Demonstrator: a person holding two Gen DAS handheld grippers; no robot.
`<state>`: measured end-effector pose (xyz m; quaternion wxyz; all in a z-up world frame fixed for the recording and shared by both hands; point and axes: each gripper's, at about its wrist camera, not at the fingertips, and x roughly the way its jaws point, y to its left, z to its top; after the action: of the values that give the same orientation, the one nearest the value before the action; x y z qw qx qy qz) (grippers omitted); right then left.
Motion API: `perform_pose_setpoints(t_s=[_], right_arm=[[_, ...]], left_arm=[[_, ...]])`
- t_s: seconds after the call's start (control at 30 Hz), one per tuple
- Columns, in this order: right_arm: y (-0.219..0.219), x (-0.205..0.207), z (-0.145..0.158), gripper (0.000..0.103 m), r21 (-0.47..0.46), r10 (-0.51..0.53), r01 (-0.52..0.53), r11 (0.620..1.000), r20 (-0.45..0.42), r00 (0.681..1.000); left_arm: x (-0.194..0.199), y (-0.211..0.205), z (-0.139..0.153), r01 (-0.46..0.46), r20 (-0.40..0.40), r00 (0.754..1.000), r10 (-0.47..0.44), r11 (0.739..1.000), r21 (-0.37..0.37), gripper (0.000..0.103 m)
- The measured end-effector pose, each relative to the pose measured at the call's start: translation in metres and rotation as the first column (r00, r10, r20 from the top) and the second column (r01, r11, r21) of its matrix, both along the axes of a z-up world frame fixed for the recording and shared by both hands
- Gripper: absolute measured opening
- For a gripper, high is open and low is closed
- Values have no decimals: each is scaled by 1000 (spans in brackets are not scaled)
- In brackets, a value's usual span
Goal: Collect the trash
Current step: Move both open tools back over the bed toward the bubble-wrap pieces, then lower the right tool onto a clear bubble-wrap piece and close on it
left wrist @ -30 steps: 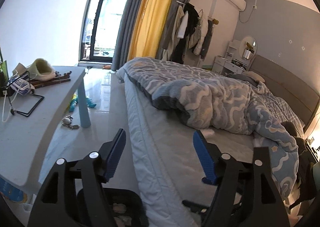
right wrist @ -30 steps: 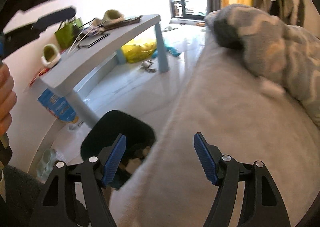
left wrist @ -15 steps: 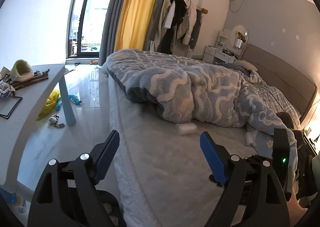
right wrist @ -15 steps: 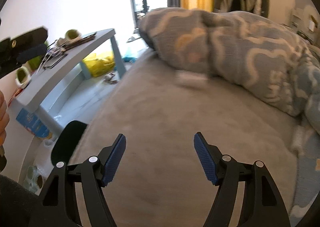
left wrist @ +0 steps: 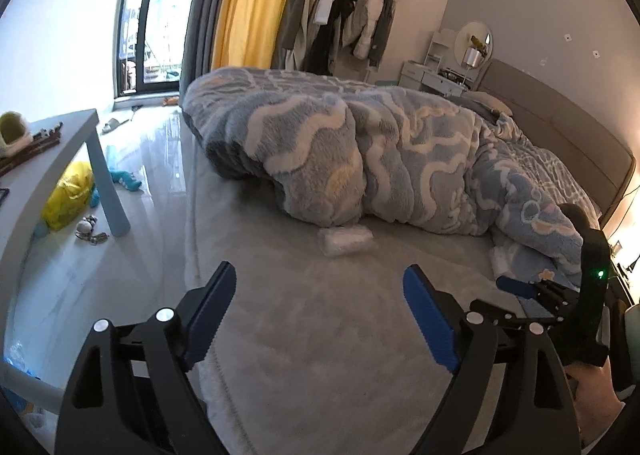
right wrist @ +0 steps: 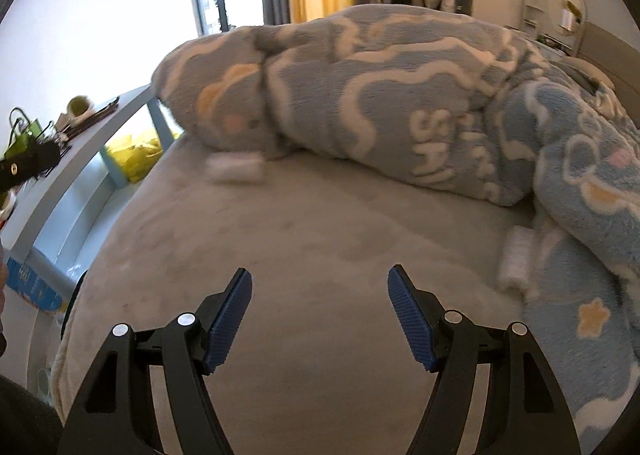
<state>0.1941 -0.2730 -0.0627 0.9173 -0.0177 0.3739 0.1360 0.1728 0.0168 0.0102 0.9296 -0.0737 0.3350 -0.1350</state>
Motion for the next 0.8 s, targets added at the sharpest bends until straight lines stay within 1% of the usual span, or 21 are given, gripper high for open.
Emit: perform_pose_setpoints(t_s=[0.1,0.3,0.4,0.5,0.63,0.7,0.8], right_arm=[[-13,6,-1,71,-15,-28,28,999,8,1000],[-48,23,-5,72,-31,-113,114,993,4,994],[-63,30,-8,71,-90,-169,170,981,14,985],[-75,39,-13,71,-115,-208,207,972,7,978],[-87,49,-21,71,-165,-251,248,955,-1,968],[-91,52,-24,71,-199,-267,262,944,5,964],[-100,58,-31,71,-233,-294,286,929,2,956]], left_arm=[[9,-12,-6,13,-8,1000,-12,1000,20,89],[26,-31,-16,31,-26,999,-31,999,31,89],[34,-37,-20,33,-32,999,-32,999,36,90],[43,-42,-24,37,-40,999,-36,999,34,90],[51,-47,-31,37,-54,998,-35,999,36,91],[55,-51,-35,20,-54,998,-17,998,58,93],[59,-55,-39,22,-59,998,-19,998,62,94]])
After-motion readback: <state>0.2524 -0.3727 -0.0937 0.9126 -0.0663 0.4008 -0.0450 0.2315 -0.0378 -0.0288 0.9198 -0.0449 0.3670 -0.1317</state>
